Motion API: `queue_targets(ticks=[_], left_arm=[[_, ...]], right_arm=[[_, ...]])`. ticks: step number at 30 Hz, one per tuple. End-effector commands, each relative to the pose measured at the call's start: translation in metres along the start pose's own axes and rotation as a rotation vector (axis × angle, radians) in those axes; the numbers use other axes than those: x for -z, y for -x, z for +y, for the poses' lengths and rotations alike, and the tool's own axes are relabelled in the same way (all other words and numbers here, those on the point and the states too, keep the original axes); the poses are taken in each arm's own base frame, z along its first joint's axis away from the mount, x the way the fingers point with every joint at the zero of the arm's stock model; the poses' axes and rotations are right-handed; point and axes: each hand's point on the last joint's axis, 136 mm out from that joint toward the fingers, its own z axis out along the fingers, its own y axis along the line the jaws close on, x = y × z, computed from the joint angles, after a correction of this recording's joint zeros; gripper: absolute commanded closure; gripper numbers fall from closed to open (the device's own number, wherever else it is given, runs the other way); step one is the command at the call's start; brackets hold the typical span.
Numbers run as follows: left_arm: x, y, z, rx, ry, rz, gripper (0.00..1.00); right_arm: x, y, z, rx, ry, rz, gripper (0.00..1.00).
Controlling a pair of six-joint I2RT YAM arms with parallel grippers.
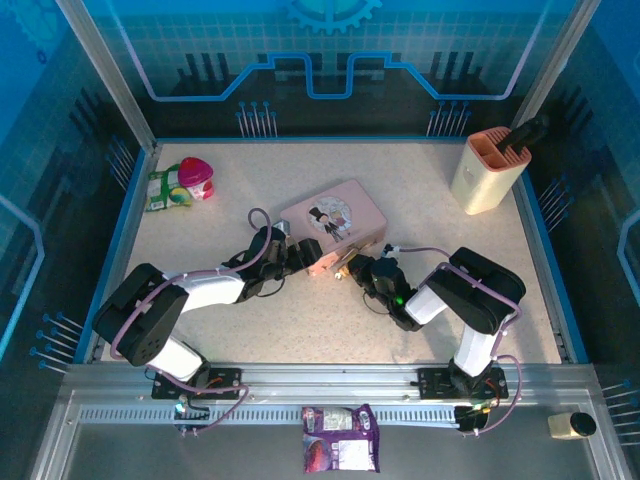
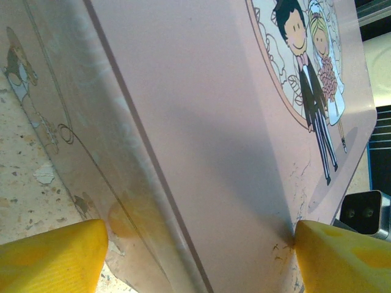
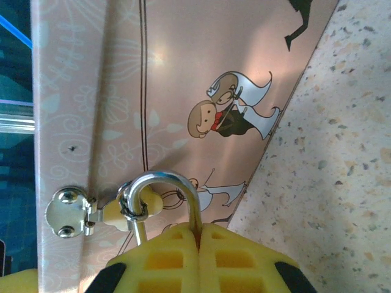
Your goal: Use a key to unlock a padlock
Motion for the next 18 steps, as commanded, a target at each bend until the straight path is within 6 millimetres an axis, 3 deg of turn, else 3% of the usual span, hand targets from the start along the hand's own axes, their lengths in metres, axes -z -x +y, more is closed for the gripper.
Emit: queue_targets(ticks=[1,18], left_arm=[[-0.004,-0.008,0.019,0.007,0.086,0.024,0.21],[-0.004,-0.008,0.022,0.006,0.097,0.024,0.20]], right_arm=[[0.003,0.027,-0.012,-0.069,-0.027,-0.117,1.00],[0.010,0.037,-0.023,-0.118,-0.050,-0.151,1.00]])
